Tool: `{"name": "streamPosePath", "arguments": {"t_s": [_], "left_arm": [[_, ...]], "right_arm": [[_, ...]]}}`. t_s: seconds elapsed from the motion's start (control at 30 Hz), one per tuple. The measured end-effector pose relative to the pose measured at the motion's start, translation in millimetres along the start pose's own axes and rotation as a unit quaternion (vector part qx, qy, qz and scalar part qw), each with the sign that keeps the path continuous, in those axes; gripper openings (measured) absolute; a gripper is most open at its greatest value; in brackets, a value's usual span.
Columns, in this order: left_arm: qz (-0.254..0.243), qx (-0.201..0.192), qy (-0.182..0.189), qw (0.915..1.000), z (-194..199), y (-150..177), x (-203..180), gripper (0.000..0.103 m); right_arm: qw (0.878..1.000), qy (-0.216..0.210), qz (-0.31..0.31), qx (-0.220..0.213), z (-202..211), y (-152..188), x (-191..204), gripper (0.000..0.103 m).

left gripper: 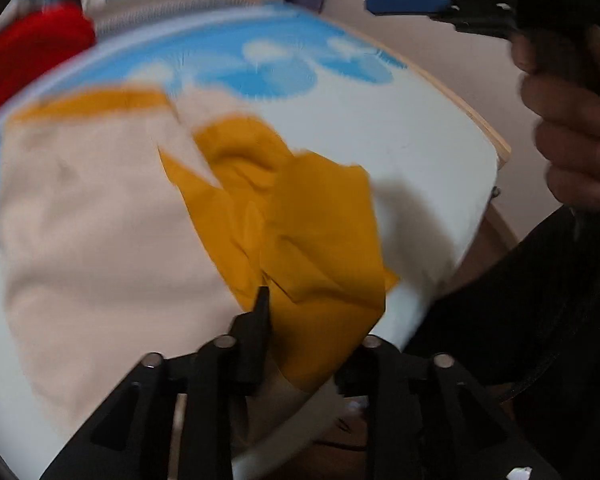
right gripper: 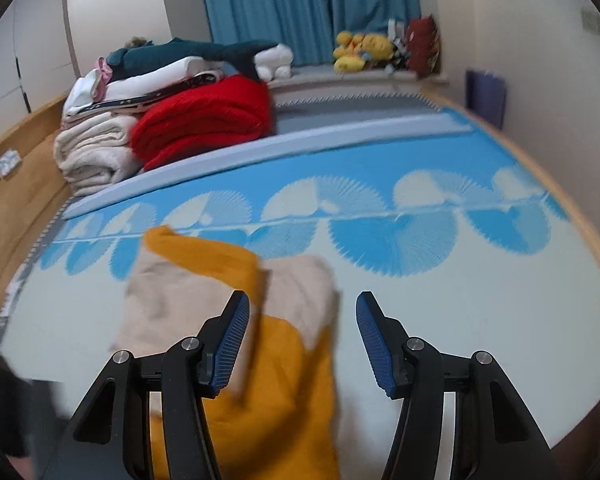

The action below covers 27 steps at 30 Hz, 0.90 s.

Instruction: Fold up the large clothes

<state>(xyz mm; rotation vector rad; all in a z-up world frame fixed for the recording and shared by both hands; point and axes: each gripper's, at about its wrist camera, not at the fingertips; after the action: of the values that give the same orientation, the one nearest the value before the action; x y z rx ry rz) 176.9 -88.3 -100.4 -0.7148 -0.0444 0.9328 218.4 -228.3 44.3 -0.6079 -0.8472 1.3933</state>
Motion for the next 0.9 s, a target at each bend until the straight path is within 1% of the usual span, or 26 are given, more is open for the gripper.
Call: {"name": "streamPosePath", "arguments": {"t_s": [0.03,0.07,0.1,0.17,0.23,0.27,0.33,0.37,0.4,0.43,0.5,0.6,0.63,0.67,0.7,0.73,0.77,0.83,0.9], "left_arm": [[0.018,0.000,0.017,0.9997,6.5,-0.4,6.8,0.031],[0.035,-0.005,0.040,0.9986,17.2,-1.7,14.2,0.038],[0.052,-0.010,0.064,0.9965,29.8,-3.1,21.9,0.046],[0.085,-0.035,0.102,0.9906,57.5,-3.7,39.9,0.054],[0.114,-0.058,0.122,0.9843,78.8,-2.2,57.8,0.056],[0.128,-0.069,0.120,0.9821,88.3,-0.8,68.7,0.056],[0.155,-0.094,0.073,0.9807,103.4,4.3,90.0,0.056],[0.164,-0.101,0.046,0.9802,107.5,7.0,98.8,0.056],[0.173,-0.104,0.018,0.9792,109.7,9.2,107.2,0.056],[0.183,-0.104,-0.014,0.9776,111.0,12.0,116.6,0.056],[0.193,-0.100,-0.055,0.9746,111.2,19.0,127.3,0.054],[0.213,-0.084,-0.104,0.9680,107.8,26.3,141.6,0.054],[0.217,-0.081,-0.114,0.9661,108.7,33.0,146.0,0.054],[0.224,-0.077,-0.124,0.9636,107.9,34.2,149.6,0.054],[0.232,-0.074,-0.129,0.9611,108.9,36.9,152.6,0.054],[0.240,-0.074,-0.131,0.9591,110.9,41.0,156.5,0.054],[0.246,-0.073,-0.130,0.9576,111.8,41.4,161.8,0.054],[0.252,-0.071,-0.124,0.9569,109.2,44.1,162.2,0.054],[0.251,-0.064,-0.109,0.9596,105.6,41.4,159.3,0.054]], "right_arm": [[1.000,-0.019,-0.013,0.021,-1.5,5.7,-5.6,0.060],[0.998,-0.035,-0.021,0.038,-7.0,8.7,-6.2,0.061],[0.997,-0.049,-0.028,0.053,-12.2,12.0,-6.0,0.062],[0.993,-0.076,-0.033,0.088,-27.9,21.4,-3.2,0.062],[0.987,-0.104,-0.032,0.122,-40.3,30.9,3.6,0.063],[0.983,-0.117,-0.033,0.141,-46.2,35.7,6.7,0.063],[0.973,-0.139,-0.037,0.181,-55.2,49.6,13.0,0.063],[0.967,-0.145,-0.036,0.207,-61.3,57.8,15.2,0.063],[0.964,-0.144,-0.033,0.220,-65.2,63.5,16.0,0.063],[0.961,-0.140,-0.026,0.236,-69.7,70.4,18.6,0.063],[0.956,-0.135,-0.011,0.261,-76.5,81.5,24.0,0.063],[0.950,-0.130,0.020,0.284,-81.5,94.0,34.9,0.062],[0.947,-0.130,0.036,0.292,-82.4,98.0,40.8,0.059],[0.945,-0.128,0.050,0.298,-81.9,99.9,44.9,0.035],[0.942,-0.127,0.068,0.302,-81.6,103.1,49.3,0.015],[0.941,-0.132,0.077,0.302,-79.6,104.1,51.6,0.008],[0.945,-0.143,0.078,0.284,-71.1,98.0,50.4,0.006],[0.955,-0.178,0.047,0.231,-46.3,74.4,37.8,0.005],[0.964,-0.210,-0.009,0.163,-15.9,49.0,13.2,0.005]]}}
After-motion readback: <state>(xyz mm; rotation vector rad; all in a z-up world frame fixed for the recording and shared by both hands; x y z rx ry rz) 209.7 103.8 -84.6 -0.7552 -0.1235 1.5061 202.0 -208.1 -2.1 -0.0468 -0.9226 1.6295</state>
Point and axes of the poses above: each gripper's, at about its wrist camera, not at the fingertips, and z roughly against the way its jaws point, x to its left, y to its underside, and after that the axes turned 8 degrees about -x, right-handed
